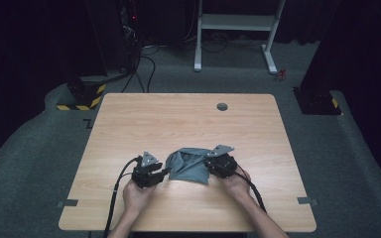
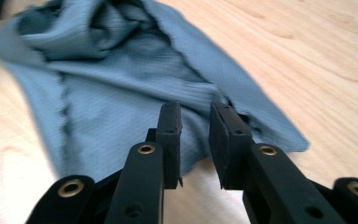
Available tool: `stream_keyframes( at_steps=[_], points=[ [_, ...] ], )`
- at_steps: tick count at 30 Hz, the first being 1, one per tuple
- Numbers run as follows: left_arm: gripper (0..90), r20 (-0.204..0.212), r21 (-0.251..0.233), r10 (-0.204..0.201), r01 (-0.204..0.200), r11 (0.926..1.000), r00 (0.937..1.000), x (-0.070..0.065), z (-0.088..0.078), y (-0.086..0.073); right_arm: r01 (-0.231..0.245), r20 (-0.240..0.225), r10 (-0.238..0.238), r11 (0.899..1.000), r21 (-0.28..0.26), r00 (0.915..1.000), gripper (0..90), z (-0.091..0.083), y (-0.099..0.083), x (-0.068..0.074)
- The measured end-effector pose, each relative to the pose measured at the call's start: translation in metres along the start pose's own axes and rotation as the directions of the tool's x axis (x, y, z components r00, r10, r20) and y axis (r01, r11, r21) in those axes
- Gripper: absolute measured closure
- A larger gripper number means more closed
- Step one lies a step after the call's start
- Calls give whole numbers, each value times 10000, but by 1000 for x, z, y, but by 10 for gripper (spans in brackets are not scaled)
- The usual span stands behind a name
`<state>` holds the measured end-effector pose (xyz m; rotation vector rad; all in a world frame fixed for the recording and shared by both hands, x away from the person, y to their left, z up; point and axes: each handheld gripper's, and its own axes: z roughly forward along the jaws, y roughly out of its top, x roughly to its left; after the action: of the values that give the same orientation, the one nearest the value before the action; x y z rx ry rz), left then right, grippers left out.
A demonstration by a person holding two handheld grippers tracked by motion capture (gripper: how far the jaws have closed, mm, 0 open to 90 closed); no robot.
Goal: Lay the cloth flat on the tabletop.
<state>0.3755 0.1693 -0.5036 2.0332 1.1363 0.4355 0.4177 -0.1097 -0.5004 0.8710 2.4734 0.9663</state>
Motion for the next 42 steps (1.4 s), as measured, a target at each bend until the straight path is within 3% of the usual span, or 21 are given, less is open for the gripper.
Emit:
stream_keyframes(
  at_steps=[5,10,14,16,23,26,29,32,35,40,42],
  points=[
    [672,39,254,-27,26,9997,10000,3,10,7,14,-424,-20,9999,-143,9991,679,0,-1,12],
    [881,70,688,321,-325,9971,9995,4,17,12,264,-673,-262,9996,20,9974,672,10,1,25],
    [893,-53,870,480,-473,9951,9988,7,16,20,631,-695,-612,9977,262,9957,680,14,-1,31],
    [895,-178,854,555,-537,9949,9983,9,14,24,594,-730,-576,9980,236,9957,682,13,-3,32],
    [895,-486,596,-45,74,9982,9988,35,10,46,777,-835,-753,9967,251,9937,687,5,-11,28],
    [895,-690,624,-397,441,9971,9968,51,14,60,781,-896,-755,9966,265,9931,689,1,-15,25],
    [894,-1057,528,-486,544,9971,9932,61,22,75,716,-868,-692,9971,244,9938,687,-1,-19,22],
    [889,-1214,724,-582,673,9951,9909,68,32,82,616,-798,-599,9979,190,9950,687,-4,-22,20],
    [844,-1207,879,-449,557,9946,9917,66,37,77,581,-720,-566,9981,184,9958,687,-5,-23,20],
    [632,-741,253,-370,390,9989,9966,54,17,63,431,-690,-419,9990,148,9967,678,-6,-25,21],
    [594,-528,30,-180,182,9998,9984,46,5,55,396,-705,-383,9991,167,9968,667,-6,-25,21]
  ],
)
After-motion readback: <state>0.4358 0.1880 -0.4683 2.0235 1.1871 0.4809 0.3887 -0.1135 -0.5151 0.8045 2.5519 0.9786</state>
